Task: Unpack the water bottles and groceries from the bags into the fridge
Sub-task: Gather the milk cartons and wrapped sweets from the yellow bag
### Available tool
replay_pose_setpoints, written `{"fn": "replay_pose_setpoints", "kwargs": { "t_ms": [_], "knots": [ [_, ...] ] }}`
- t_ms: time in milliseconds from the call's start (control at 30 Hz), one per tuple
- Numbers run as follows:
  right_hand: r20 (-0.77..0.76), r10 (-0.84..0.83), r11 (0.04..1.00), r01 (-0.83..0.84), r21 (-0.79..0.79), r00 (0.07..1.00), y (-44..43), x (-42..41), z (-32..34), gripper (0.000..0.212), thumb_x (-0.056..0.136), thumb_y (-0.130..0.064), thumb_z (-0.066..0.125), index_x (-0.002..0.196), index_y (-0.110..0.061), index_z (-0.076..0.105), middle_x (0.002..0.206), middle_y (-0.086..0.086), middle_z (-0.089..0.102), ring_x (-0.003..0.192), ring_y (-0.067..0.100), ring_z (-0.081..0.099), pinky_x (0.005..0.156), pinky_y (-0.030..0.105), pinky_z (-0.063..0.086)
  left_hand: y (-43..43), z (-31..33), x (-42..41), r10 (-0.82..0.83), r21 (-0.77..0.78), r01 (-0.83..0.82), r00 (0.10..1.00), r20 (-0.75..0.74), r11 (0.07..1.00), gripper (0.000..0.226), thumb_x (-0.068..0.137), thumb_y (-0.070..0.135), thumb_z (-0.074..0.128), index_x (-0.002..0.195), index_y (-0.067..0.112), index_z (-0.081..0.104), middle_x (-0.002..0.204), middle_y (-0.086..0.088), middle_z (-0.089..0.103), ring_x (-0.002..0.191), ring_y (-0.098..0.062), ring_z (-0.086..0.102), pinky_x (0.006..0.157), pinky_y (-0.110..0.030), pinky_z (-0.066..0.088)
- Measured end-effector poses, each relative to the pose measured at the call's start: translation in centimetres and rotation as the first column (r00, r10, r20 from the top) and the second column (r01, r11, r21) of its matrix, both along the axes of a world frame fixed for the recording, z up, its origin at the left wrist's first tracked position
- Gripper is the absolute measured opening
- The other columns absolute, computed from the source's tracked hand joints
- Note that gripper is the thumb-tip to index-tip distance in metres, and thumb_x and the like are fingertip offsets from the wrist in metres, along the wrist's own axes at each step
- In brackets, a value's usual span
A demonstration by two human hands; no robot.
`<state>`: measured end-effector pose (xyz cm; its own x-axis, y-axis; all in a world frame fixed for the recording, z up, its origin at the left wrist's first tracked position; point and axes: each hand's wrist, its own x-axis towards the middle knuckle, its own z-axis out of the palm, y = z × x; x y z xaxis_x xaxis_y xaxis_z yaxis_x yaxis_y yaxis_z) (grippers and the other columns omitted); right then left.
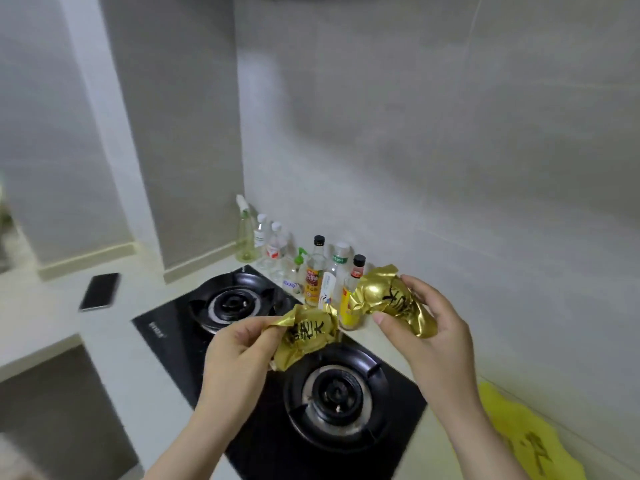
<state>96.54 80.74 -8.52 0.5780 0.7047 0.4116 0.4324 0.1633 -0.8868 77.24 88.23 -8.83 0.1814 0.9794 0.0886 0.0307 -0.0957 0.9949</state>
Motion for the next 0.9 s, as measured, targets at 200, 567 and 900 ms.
{"fn": "replay_pose_setpoints", "kwargs": {
  "t_ms": [200, 567, 900],
  "knots": [
    [-0.007, 0.258, 0.966, -0.258, -0.011, 0.966, 0.8, -4.2, 0.1, 0.052, 0.073, -0.022, 0.081, 0.118, -0.038, 0.061, 0.112, -0.02, 0.065, 0.101, -0.006, 0.06, 0.079, 0.013, 0.048, -3.9, 0.3, -5.9, 0.196, 0.018, -0.196, 0.98, -0.026, 0.98, 0.037, 0.09, 0.013, 0.059, 0.067, 0.035, 0.076, 0.068, -0.007, 0.072, 0.063, -0.021, 0.068, 0.068, -0.04, 0.057],
    [0.05, 0.635, 0.77, -0.637, 0.05, 0.771, 2.9, -18.8, 3.8, 0.052, 0.074, -0.021, 0.08, 0.12, -0.037, 0.06, 0.111, -0.016, 0.066, 0.1, -0.004, 0.06, 0.077, 0.01, 0.051, -10.3, 2.4, -20.3, 0.541, 0.092, -0.539, 0.841, -0.005, 0.838, 0.025, 0.089, 0.008, 0.057, 0.084, 0.022, 0.077, 0.072, 0.0, 0.074, 0.073, -0.019, 0.07, 0.059, -0.024, 0.051],
    [0.085, 0.886, 0.444, -0.888, 0.118, 0.455, -1.2, -38.5, 7.2, 0.055, 0.072, -0.022, 0.082, 0.117, -0.043, 0.059, 0.112, -0.017, 0.063, 0.102, -0.001, 0.061, 0.078, 0.01, 0.051, -21.6, 5.8, -36.8, 0.797, 0.226, -0.779, 0.603, 0.015, 0.585, 0.03, 0.09, 0.01, 0.058, 0.078, 0.029, 0.078, 0.074, -0.002, 0.075, 0.069, -0.014, 0.068, 0.062, -0.031, 0.055]
  ]
}}
